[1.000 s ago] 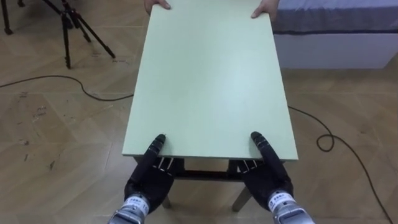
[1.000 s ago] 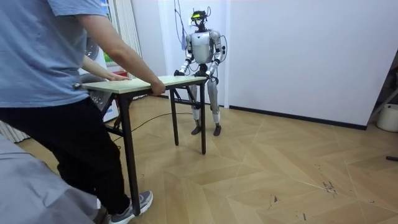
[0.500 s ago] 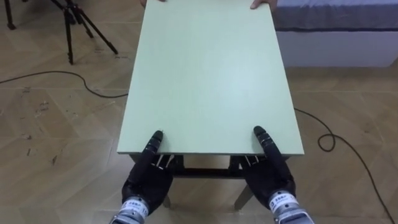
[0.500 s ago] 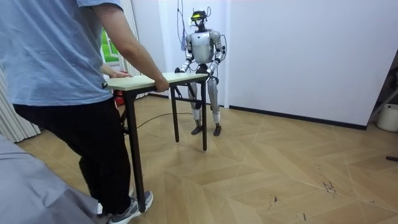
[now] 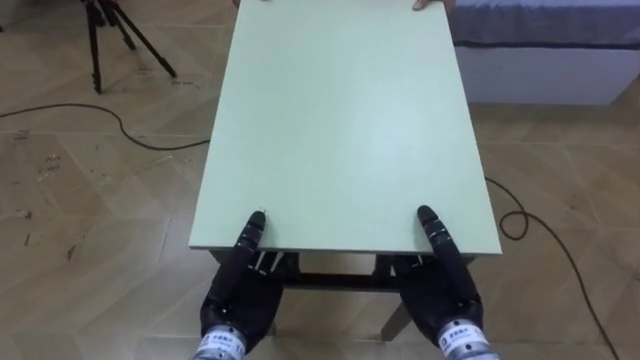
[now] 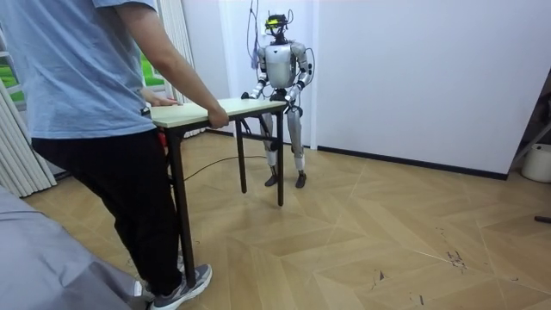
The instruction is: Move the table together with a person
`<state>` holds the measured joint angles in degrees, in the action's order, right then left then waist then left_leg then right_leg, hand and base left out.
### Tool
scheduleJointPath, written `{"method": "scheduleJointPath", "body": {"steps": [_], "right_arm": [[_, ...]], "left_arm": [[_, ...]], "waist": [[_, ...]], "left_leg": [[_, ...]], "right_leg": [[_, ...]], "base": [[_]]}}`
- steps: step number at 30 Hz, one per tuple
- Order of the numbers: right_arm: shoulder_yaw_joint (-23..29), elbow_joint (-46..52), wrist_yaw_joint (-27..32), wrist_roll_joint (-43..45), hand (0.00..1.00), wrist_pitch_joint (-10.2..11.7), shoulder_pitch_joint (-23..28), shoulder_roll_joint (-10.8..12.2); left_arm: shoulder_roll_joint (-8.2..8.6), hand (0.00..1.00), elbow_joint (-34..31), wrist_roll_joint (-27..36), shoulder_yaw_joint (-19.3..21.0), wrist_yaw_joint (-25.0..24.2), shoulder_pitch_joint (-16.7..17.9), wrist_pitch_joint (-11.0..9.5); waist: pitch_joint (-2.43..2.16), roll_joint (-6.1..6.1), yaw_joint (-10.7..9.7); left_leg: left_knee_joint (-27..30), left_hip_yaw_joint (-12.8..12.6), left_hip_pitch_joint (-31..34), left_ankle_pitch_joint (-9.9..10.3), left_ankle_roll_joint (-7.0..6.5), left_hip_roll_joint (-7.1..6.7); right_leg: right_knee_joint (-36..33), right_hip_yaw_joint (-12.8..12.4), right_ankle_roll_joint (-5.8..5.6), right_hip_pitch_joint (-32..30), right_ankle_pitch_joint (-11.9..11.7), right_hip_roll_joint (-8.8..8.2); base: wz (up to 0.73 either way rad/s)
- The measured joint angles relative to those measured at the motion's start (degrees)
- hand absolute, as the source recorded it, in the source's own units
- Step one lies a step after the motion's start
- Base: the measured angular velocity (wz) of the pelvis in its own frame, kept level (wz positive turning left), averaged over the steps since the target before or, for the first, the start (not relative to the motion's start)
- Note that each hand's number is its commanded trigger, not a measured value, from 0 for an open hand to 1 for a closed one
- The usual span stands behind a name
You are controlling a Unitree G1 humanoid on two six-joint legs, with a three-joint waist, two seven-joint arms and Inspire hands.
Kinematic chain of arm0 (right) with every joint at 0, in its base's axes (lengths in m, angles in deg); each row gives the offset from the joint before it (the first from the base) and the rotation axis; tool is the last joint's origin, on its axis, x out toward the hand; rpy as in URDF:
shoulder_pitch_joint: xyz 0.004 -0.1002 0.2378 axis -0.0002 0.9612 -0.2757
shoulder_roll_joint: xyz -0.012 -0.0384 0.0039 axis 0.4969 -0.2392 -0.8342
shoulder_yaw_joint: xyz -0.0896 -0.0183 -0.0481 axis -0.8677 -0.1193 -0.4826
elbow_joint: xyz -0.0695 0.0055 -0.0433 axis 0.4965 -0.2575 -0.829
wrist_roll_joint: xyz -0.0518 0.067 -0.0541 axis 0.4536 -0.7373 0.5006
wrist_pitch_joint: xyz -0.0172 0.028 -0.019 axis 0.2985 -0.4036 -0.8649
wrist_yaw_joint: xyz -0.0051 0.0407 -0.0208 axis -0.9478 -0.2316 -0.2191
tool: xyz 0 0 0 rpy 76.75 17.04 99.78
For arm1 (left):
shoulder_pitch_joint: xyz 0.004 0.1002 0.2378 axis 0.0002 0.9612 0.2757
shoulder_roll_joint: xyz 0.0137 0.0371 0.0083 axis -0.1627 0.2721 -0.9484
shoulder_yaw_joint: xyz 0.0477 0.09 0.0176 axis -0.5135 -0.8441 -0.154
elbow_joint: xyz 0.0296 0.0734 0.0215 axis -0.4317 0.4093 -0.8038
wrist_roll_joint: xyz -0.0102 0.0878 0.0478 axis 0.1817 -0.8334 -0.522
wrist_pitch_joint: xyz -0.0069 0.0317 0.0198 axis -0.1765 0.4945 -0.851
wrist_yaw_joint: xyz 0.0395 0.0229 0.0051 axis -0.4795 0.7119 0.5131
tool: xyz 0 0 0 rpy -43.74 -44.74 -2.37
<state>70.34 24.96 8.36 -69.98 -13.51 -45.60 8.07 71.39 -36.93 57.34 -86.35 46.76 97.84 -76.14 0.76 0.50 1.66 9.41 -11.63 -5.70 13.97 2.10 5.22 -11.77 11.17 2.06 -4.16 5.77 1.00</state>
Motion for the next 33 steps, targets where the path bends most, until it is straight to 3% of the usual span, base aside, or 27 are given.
{"method": "scheduleJointPath", "body": {"steps": [6, 10, 12, 13, 14, 15, 17, 20, 22, 24, 25, 26, 27, 28, 29, 30, 31, 32, 33], "right_arm": [[-1.31, 0.00, -0.32, -1.62, 1.00, 0.73, 0.03, -0.07], [-2.72, 0.00, -2.05, -4.18, 1.00, 0.95, 0.16, -0.63], [-2.69, -0.12, -2.15, -4.23, 1.00, 0.57, 0.39, -0.15], [-2.71, -0.26, -2.15, -4.36, 1.00, 0.44, 0.48, -0.10], [-2.66, -0.31, -2.15, -4.43, 1.00, 0.43, 0.46, -0.36], [-2.59, -0.31, -2.16, -4.43, 1.00, 0.48, 0.42, -0.56], [-2.57, -0.37, -2.18, -4.38, 1.00, 0.57, 1.15, -0.79], [-2.57, -0.36, -2.57, -4.14, 1.00, 0.53, 1.91, -1.03], [-2.63, -0.34, -2.67, -3.68, 1.00, 0.52, 1.98, -1.38], [-2.53, -0.06, -3.67, -3.65, 1.00, 0.64, 1.85, -1.71], [-2.54, 0.09, -4.42, -3.65, 1.00, 0.79, 1.51, -1.95], [-2.57, 0.09, -4.61, -3.66, 1.00, 0.81, 1.17, -2.06], [-2.67, 0.09, -4.73, -3.63, 1.00, 0.81, 0.94, -2.15], [-2.50, 0.06, -4.80, -3.40, 1.00, 0.91, 0.10, -2.40], [-2.64, 0.06, -4.83, -3.40, 1.00, 0.91, -0.85, -2.75], [-2.73, 0.06, -4.93, -3.37, 1.00, 0.99, -1.36, -2.73], [-2.70, -0.01, -5.09, -3.39, 1.00, 1.28, -2.43, -2.83], [-2.63, -0.37, -5.09, -3.34, 1.00, 1.81, -3.76, -2.86], [-2.59, -0.74, -5.09, -3.31, 1.00, 1.97, -4.51, -2.78]], "left_arm": [[-1.80, 1.00, -0.35, 2.48, -1.14, 0.00, -0.01, -0.81], [-2.47, 1.00, -0.48, 3.94, -2.37, -0.15, -0.06, -2.01], [-2.82, 1.00, -0.48, 3.98, -2.28, -0.26, -0.01, -2.09], [-3.18, 1.00, -0.47, 4.05, -2.38, -0.27, 0.05, -2.07], [-3.02, 1.00, -0.47, 4.30, -2.57, -0.27, 0.18, -2.06], [-3.08, 1.00, -0.47, 4.32, -2.38, -0.27, 0.20, -2.06], [-3.54, 1.00, -0.47, 4.32, -2.73, -0.32, 0.70, -1.86], [-4.08, 1.00, -0.47, 5.68, -3.28, -0.44, 1.43, -1.64], [-4.42, 1.00, -0.47, 6.27, -3.54, -0.80, 1.81, -1.48], [-4.40, 1.00, -1.03, 6.26, -3.55, -1.10, 1.79, -1.49], [-4.37, 1.00, -1.58, 6.30, -3.59, -1.14, 1.79, -1.48], [-4.29, 1.00, -1.59, 6.50, -3.68, -1.14, 1.77, -1.42], [-4.20, 1.00, -1.59, 6.72, -3.72, -1.19, 1.65, -1.39], [-4.15, 1.00, -1.58, 7.18, -3.62, -1.37, 1.33, -1.40], [-4.22, 1.00, -1.58, 7.93, -3.53, -1.52, 0.80, -1.38], [-4.29, 1.00, -1.53, 8.09, -3.49, -1.58, 0.27, -1.39], [-4.27, 1.00, -1.09, 8.55, -3.51, -1.65, -1.14, -1.55], [-4.16, 1.00, -0.21, 8.79, -3.58, -1.66, -3.01, -1.61], [-4.07, 1.00, 0.35, 8.93, -3.58, -1.66, -4.00, -1.61]], "waist": [[0.04, -0.18, -0.01], [0.05, -0.33, 0.07], [0.04, -0.84, 0.60], [0.09, -0.96, 0.70], [0.17, -0.50, 0.93], [0.34, -0.03, 1.33], [0.37, 0.44, 2.57], [0.43, 0.78, 2.90], [0.36, 1.26, 2.85], [0.29, 1.75, 2.17], [0.58, 2.43, 1.96], [0.58, 3.38, 1.31], [0.56, 3.75, 0.97], [0.70, 4.53, 0.62], [0.66, 5.24, 0.05], [0.65, 5.29, 0.00], [0.66, 5.28, 0.05], [0.59, 5.42, -0.11], [0.58, 5.41, -0.09]], "left_leg": [[0.79, 0.10, 0.54, 0.02, 0.01, 0.01], [5.82, 0.13, 2.56, 0.52, 0.76, 0.64], [11.42, 1.10, 5.09, 0.91, 1.32, 1.37], [17.19, 1.59, 7.60, 0.96, 1.41, 2.19], [24.93, 2.33, 11.36, 0.87, 1.45, 3.62], [28.63, 2.72, 13.00, 0.67, 1.47, 4.55], [38.86, 4.69, 18.15, -2.56, 1.80, 7.30], [46.70, 7.57, 21.22, -6.90, 2.01, 8.18], [52.65, 7.53, 20.91, -7.71, 2.44, 7.83], [53.32, 7.24, 19.58, -7.31, 2.89, 7.02], [52.76, 7.23, 18.09, -6.26, 3.76, 6.91], [50.65, 7.93, 15.91, -4.56, 5.11, 6.81], [49.24, 8.24, 14.77, -3.58, 5.34, 6.76], [44.58, 8.80, 12.40, -1.09, 5.61, 6.35], [38.66, 9.56, 10.37, 2.09, 5.71, 5.94], [35.57, 9.47, 9.48, 4.19, 5.69, 5.76], [28.71, 9.56, 7.93, 7.48, 5.56, 4.96], [22.65, 9.43, 7.01, 9.71, 4.92, 4.12], [20.13, 9.43, 6.80, 10.51, 4.39, 3.83]], "right_leg": [[0.02, -0.08, 0.08, -0.01, 0.04, -0.02], [-1.05, -0.05, 0.69, -0.37, 0.40, -0.03], [-2.50, -0.01, 1.46, -0.91, 1.08, 0.05], [-3.16, 0.05, 2.04, -1.00, 1.46, 0.25], [-3.58, 0.12, 2.69, -1.00, 1.93, 0.80], [-4.08, 0.09, 3.09, -1.10, 2.19, 1.14], [-5.09, 0.53, 4.76, -1.38, 3.52, 2.89], [-6.10, 1.42, 6.58, -1.09, 4.62, 3.97], [-8.23, 1.72, 7.44, -2.04, 5.59, 4.17], [-9.53, 2.37, 7.89, -3.97, 5.81, 4.40], [-10.06, 2.46, 8.18, -5.17, 5.62, 4.77], [-10.20, 3.32, 8.44, -6.01, 5.27, 4.93], [-10.42, 3.71, 8.48, -6.71, 5.13, 4.95], [-11.13, 4.10, 8.60, -8.27, 4.80, 4.93], [-11.31, 4.70, 8.67, -10.08, 3.98, 4.92], [-11.48, 4.87, 8.73, -11.24, 3.47, 4.73], [-11.84, 5.27, 8.76, -13.58, 2.30, 4.24], [-11.94, 5.76, 8.56, -15.87, 0.87, 3.73], [-11.92, 6.08, 8.53, -16.98, 0.07, 3.40]], "base": [[0.01], [0.00], [-0.05], [0.00], [-0.08], [-0.21], [-0.13], [0.05], [0.06], [0.21], [0.21], [0.19], [0.16], [0.12], [0.08], [0.08], [0.14], [0.15], [0.15]]}}
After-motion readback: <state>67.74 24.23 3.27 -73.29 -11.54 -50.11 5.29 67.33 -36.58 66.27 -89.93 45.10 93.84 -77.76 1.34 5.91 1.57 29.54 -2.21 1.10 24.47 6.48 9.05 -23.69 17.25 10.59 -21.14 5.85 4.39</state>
